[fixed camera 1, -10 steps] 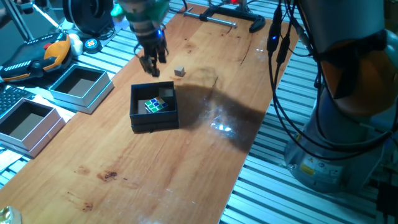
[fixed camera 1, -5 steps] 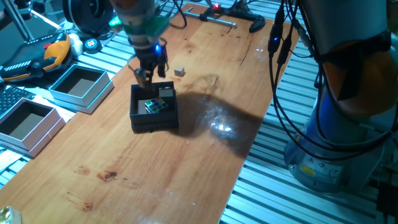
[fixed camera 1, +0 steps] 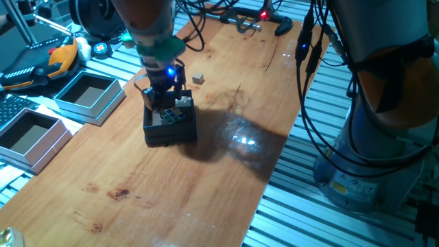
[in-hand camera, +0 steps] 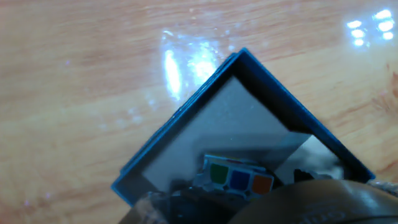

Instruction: Take everything out of the gift box

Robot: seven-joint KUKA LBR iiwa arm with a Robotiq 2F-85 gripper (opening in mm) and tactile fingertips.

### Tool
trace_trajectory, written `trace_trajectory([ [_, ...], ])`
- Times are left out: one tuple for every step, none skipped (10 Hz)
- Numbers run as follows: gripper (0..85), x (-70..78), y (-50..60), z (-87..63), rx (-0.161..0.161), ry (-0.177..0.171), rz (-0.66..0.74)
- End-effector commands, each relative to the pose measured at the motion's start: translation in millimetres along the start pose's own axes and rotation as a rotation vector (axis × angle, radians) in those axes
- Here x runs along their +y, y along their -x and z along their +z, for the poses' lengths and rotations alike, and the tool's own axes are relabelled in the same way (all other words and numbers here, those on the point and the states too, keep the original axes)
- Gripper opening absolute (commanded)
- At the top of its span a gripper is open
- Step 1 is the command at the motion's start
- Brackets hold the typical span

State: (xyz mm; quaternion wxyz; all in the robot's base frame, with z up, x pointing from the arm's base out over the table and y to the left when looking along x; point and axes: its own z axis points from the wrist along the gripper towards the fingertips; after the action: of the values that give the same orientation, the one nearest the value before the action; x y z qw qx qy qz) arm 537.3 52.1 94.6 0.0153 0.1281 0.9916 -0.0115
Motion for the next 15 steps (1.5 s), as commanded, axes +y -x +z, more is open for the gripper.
trace_trajectory([
  [70.3, 0.5, -1.9, 1.8, -0.003, -0.002, 0.084],
  [70.7, 1.4, -3.9, 4.7, 0.000, 0.012, 0.091],
  [70.7, 1.6, -4.6, 6.6, 0.004, 0.025, 0.100],
  [71.3, 2.1, -5.9, 8.7, 0.000, 0.028, 0.108],
  [71.7, 2.5, -6.7, 9.4, -0.003, 0.028, 0.108],
  [71.7, 2.7, -7.0, 8.6, -0.002, 0.027, 0.102],
  [71.7, 2.8, -7.1, 8.4, 0.000, 0.027, 0.097],
  [71.7, 2.6, -7.2, 8.6, 0.000, 0.027, 0.097],
  [71.7, 2.5, -7.9, 9.7, 0.001, 0.025, 0.093],
  [71.7, 2.6, -8.6, 11.2, 0.003, 0.026, 0.087],
  [71.7, 2.7, -10.7, 12.0, 0.003, 0.029, 0.088],
  [71.3, 2.8, -13.1, 12.7, 0.001, 0.034, 0.093],
  [71.0, 2.8, -13.8, 12.9, -0.001, 0.038, 0.096],
  [70.3, 2.9, -13.5, 13.4, -0.006, 0.043, 0.099],
  [70.0, 2.9, -13.2, 14.5, -0.014, 0.049, 0.104],
])
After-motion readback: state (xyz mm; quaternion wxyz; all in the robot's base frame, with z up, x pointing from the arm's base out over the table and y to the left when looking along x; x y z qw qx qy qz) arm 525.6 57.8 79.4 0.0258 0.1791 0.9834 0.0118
